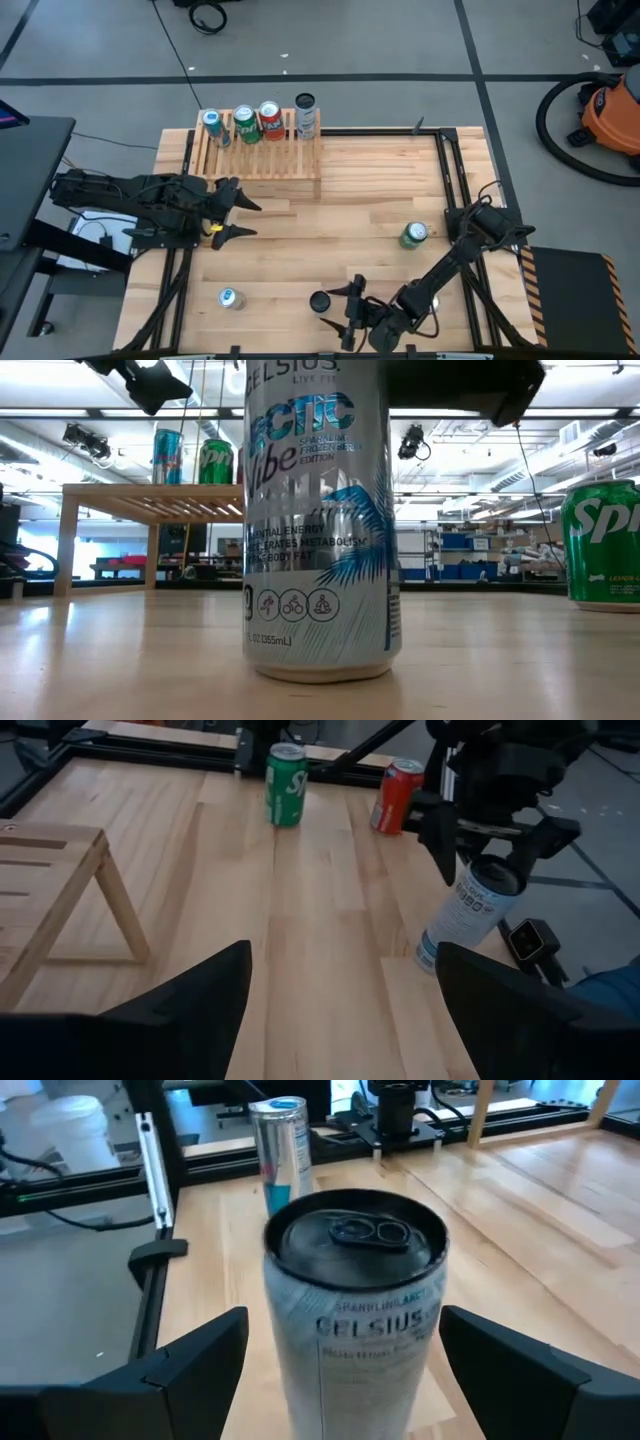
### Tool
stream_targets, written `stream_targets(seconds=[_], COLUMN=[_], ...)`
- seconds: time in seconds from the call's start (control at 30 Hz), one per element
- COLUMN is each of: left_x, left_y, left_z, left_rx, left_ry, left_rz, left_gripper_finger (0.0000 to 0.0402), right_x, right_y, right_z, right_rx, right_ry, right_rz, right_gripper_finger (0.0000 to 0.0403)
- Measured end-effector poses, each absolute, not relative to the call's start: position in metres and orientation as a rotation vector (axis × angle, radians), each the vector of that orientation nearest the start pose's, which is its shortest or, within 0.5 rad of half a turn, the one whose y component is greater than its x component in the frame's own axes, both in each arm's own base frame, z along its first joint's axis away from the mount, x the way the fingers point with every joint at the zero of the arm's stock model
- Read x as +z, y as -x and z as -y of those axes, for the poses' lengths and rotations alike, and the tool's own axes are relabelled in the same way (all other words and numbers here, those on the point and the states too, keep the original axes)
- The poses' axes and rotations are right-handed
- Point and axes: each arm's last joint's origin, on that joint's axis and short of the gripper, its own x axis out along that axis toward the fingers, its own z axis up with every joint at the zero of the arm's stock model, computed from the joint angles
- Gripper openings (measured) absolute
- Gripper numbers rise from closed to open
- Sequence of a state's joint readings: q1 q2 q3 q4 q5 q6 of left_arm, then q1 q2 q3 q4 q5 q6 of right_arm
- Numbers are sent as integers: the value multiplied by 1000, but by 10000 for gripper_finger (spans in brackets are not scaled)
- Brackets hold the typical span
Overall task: Place canned beverage on shelf
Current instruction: Put the white-blue soda can on the shelf
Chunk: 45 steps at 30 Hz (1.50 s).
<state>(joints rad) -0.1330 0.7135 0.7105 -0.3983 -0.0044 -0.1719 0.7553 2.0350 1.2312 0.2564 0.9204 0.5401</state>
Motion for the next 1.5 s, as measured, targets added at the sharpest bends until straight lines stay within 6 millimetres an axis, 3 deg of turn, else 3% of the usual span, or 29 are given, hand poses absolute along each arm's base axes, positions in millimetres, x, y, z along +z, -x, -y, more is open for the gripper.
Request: stream_targets(seconds=[0.33, 0.57, 0.7, 0.97, 1.2, 1.5], left_x=[298, 298, 298, 295, 294, 294], left_y=[-153, -153, -153, -152, -151, -151], left_z=[20, 20, 20, 20, 20, 20], left_rx=[-93, -93, -93, -91, -89, -89], left_ry=[141, 139, 139, 141, 141, 141], left_rz=[-412, -413, -413, -441, -458, -458], left_gripper_finger=[318, 318, 318, 318, 318, 318], right_x=[150, 152, 153, 178, 211, 269], right_y=[-337, -339, -344, -353, -368, -376], right_z=[-265, -263, -259, -240, -203, -122], right_rx=[-246, -219, -206, -127, -59, -18], right_ry=[-168, -186, -201, -204, -133, -46], right_rz=[-329, -332, -338, -350, -339, -304], right_gripper_finger=[332, 255, 250, 250, 250, 250])
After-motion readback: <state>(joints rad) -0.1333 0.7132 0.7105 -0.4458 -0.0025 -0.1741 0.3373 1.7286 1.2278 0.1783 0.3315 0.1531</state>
